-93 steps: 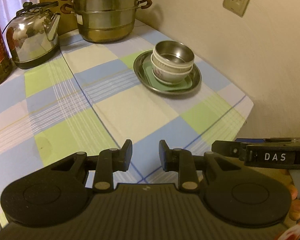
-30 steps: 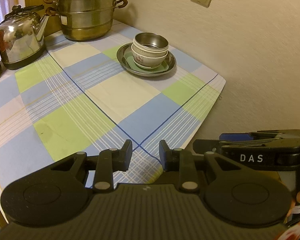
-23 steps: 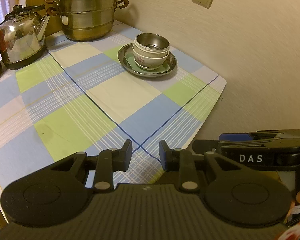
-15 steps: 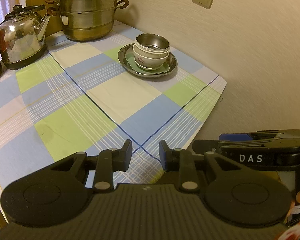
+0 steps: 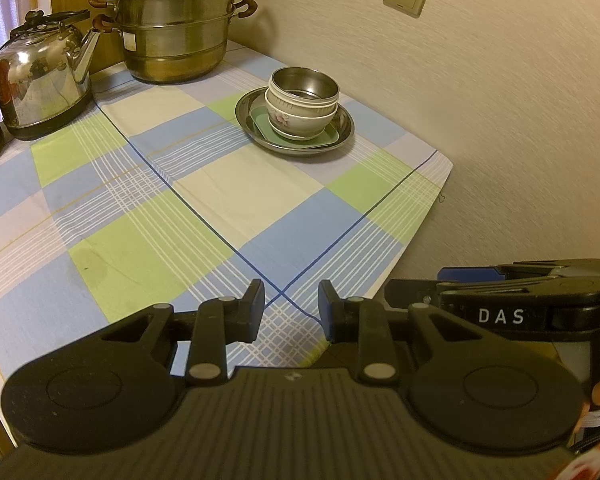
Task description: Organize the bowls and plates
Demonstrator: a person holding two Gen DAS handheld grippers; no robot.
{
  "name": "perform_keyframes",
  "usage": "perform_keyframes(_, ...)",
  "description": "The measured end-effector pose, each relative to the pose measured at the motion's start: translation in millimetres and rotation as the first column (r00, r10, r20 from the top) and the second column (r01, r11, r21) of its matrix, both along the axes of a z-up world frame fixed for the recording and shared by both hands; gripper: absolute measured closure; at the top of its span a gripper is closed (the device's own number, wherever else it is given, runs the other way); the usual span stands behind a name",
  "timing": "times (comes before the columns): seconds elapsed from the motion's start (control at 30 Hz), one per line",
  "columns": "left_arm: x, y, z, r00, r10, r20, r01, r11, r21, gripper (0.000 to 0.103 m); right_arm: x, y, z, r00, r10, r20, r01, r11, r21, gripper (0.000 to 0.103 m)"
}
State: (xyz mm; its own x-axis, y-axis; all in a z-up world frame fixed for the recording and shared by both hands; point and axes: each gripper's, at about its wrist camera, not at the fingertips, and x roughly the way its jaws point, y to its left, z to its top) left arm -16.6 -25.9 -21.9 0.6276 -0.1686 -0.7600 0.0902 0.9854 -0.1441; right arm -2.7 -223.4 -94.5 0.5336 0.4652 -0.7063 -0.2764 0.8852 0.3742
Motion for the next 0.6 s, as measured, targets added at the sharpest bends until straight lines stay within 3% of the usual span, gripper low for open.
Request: perform_keyframes(0.6, 0.0, 1.4, 1.4, 1.000, -0.003, 0.003, 0.003, 1.000, -0.001, 0.077, -0.2, -0.2, 0.1, 1.000, 0.000, 0.000, 0.000, 1.000, 0.000, 0.041)
